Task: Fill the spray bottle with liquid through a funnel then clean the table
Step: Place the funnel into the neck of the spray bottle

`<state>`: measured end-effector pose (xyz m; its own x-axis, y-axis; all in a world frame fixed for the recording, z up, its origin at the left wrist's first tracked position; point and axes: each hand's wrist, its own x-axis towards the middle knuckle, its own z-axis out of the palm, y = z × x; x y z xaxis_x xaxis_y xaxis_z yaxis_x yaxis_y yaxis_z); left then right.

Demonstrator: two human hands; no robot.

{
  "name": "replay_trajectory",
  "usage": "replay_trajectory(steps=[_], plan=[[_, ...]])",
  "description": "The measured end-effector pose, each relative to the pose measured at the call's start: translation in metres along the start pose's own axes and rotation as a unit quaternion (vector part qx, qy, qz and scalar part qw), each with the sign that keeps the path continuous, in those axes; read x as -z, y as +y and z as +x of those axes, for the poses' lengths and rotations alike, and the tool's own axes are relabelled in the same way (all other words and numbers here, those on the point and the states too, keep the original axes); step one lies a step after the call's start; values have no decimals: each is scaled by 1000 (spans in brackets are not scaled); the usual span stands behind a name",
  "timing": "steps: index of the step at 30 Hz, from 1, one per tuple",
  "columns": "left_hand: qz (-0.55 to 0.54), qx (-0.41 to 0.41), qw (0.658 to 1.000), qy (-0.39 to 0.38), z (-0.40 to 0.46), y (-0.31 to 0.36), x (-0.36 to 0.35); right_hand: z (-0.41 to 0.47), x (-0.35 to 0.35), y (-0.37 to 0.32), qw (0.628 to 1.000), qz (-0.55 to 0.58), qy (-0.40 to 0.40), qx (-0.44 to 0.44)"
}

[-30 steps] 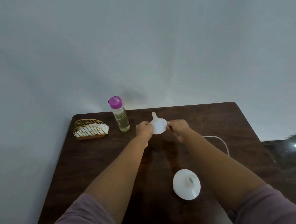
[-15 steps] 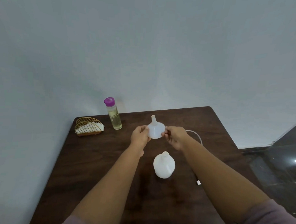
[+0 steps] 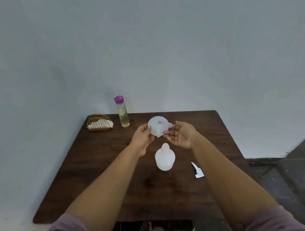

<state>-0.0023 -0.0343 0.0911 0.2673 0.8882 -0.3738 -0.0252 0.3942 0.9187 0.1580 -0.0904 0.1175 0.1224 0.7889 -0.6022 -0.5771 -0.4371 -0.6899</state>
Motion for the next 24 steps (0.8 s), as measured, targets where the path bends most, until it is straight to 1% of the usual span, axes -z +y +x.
replay_trajectory(steps=[5, 10, 12, 14, 20, 24], plan=[[-1, 15, 998, -61, -23, 8, -6, -7, -2, 5, 999, -19, 26, 34], [32, -22, 998, -47, -24, 5, -10, -10, -2, 5, 990, -86, 40, 105], [26, -23, 998, -56, -24, 3, -11, -10, -2, 6, 984, -107, 36, 135], [10, -18, 997, -72, -24, 2, -11, -9, 0, 7, 981, -104, 36, 157], [33, -4, 996, -83, -23, -9, -12, -9, 4, 19, 982, -103, 38, 155], [40, 13, 997, -63, -19, -15, -13, -3, 7, 24, 981, -114, 60, 146]])
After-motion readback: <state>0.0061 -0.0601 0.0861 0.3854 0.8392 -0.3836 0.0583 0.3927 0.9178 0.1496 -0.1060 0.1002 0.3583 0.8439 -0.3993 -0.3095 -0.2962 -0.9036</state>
